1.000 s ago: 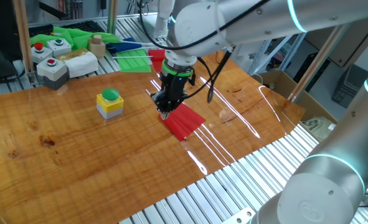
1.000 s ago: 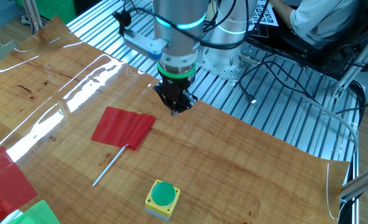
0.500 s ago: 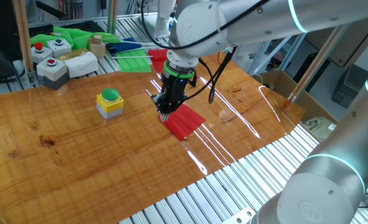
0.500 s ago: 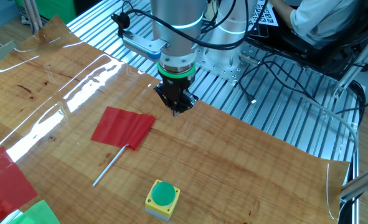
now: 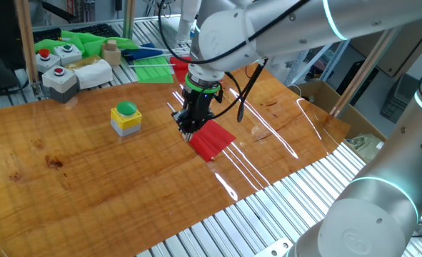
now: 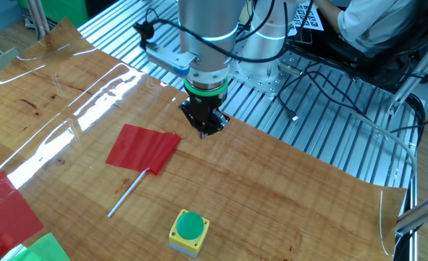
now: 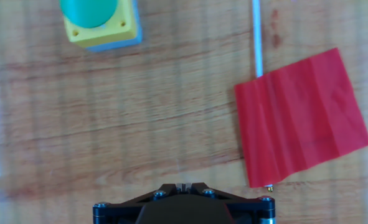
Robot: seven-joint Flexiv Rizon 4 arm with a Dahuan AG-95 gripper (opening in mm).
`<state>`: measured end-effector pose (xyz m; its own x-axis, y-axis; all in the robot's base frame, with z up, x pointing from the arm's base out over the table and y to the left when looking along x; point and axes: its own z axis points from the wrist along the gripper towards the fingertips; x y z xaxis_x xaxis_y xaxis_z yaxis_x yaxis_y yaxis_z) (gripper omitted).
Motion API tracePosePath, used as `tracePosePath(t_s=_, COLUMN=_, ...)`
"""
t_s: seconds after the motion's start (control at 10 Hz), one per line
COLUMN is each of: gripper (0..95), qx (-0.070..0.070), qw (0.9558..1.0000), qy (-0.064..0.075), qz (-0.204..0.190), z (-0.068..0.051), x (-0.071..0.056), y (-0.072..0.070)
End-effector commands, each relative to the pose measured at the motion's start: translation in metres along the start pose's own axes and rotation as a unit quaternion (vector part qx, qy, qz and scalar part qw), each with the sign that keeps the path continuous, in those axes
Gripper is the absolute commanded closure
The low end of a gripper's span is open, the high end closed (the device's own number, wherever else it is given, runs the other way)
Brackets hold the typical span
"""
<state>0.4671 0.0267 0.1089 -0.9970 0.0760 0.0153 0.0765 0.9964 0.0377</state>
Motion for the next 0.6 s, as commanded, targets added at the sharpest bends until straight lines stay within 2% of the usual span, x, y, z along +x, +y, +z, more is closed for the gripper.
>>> tracePosePath(t_s=0.1, gripper=95.0, qx=0.01, qw=0.9998, qy=-0.008, qz=0.015, z=0.005, x=-0.007, y=-0.01)
tracePosePath(t_s=0.2, gripper=76.0, qx=0.008, qw=0.9998, qy=-0.007, qz=0.016, z=0.008, x=-0.012, y=-0.016)
tracePosePath(t_s=0.4, gripper=76.0, qx=0.008, qw=0.9998, qy=-0.006, qz=0.016, z=0.012, x=-0.021, y=-0.028)
tracePosePath(t_s=0.6, gripper=76.0, qx=0.008, qw=0.9995, qy=-0.008, qz=0.028, z=0.012, x=-0.035, y=-0.028)
